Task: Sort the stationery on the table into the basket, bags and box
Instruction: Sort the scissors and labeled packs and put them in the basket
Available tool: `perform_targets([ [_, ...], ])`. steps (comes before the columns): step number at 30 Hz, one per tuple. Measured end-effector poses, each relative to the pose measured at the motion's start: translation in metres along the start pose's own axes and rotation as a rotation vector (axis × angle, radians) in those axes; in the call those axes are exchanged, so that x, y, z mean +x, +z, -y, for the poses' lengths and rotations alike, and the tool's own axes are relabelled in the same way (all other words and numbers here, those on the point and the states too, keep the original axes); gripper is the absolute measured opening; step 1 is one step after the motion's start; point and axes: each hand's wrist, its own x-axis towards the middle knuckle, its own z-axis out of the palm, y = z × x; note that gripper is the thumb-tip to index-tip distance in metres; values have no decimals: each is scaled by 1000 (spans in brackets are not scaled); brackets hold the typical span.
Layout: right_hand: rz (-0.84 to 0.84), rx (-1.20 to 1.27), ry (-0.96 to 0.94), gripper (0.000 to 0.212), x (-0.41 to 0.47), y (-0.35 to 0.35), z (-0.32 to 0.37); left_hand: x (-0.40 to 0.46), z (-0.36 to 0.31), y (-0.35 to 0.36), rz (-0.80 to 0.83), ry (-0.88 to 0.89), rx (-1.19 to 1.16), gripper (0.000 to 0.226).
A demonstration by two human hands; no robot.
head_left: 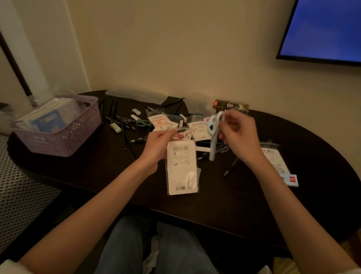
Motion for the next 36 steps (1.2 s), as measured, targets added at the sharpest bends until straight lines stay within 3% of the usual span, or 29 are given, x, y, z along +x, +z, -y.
perform_targets([
  [5,-118,370,63,12,10,20,30,-1,-4,-10,46,-36,21,29],
  [12,-215,409,95,13,13,54,30,-2,-5,-17,65,-70,-19,30],
  [17,-189,454,103,13,13,63,27,-1,-5,-22,59,-85,-25,31],
  [26,23,403,194,15,17,67,19,0,-7,-32,39,-76,-49,28],
  [36,226,-14,-33,13,18,75,10,-1,-3,-45,73,-39,-117,30],
])
